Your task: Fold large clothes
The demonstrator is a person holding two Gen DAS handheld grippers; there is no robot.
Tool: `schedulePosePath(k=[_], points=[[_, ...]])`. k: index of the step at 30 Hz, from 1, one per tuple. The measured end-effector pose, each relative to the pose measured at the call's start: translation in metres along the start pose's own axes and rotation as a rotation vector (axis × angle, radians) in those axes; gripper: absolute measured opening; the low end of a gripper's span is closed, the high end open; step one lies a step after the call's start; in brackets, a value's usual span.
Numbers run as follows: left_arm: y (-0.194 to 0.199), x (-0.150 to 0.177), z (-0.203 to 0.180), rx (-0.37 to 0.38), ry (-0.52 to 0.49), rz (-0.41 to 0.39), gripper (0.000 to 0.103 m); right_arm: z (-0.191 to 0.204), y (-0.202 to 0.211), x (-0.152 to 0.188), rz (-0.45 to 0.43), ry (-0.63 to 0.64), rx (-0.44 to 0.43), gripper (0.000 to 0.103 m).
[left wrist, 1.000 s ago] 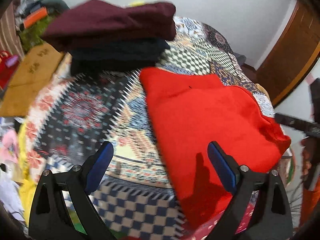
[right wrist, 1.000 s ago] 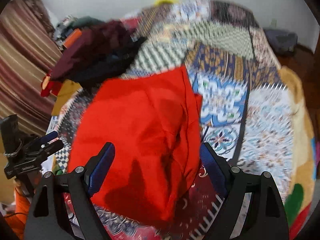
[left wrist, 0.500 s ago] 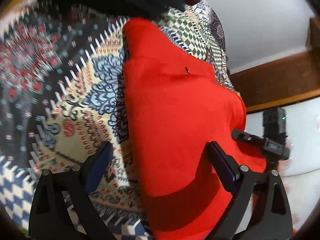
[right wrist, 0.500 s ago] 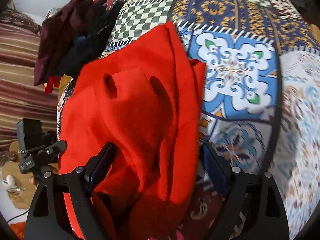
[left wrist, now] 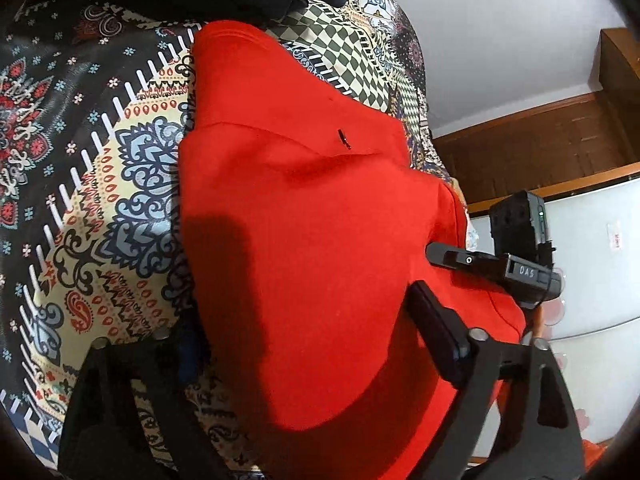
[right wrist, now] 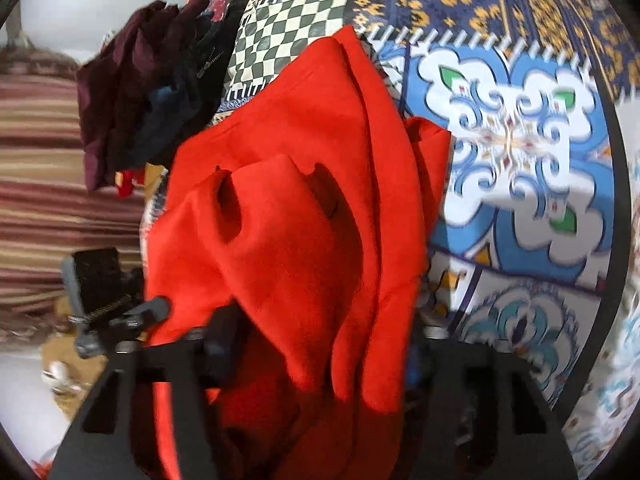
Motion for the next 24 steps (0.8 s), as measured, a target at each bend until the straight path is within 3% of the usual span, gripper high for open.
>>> schedulePosePath(k=[2,8,11,16,24], points=[[0.005,0.004,-0.001,-0.008,-0.023,-0.015,0.073,-0.001,0.005,0.003,-0.003,-0.016,-0.024,0.028],[0.024,0.007,-0.028,-0.026,-0.126,-0.031,0.046,0.028,0.027,0.028,-0.083,0.078,0.035,0.021],[0.044,0.005,-0.045,-0.013,-0.16,-0.047,0.039,0.05,0.039,0.04,-0.115,0.12,0.032,0.02],[0.093,0.002,-0.078,-0.04,-0.273,-0.142,0.036,0.095,0.059,0.062,-0.185,0.209,0.041,0.02],[0.198,-0.03,-0.11,-0.086,-0.395,-0.342,0.035,0.19,0.101,0.064,-0.345,0.352,-0.061,0.02]])
Point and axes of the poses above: each gripper's, at about its wrist camera, not at the fingertips, and y roughly against the way its jaws point, z to its left, x to its underside, the point moved 3 cm from there along -y, roughly the way its jaws point, and after that the axes turned 11 degrees about -y, right-handed, at the moved point
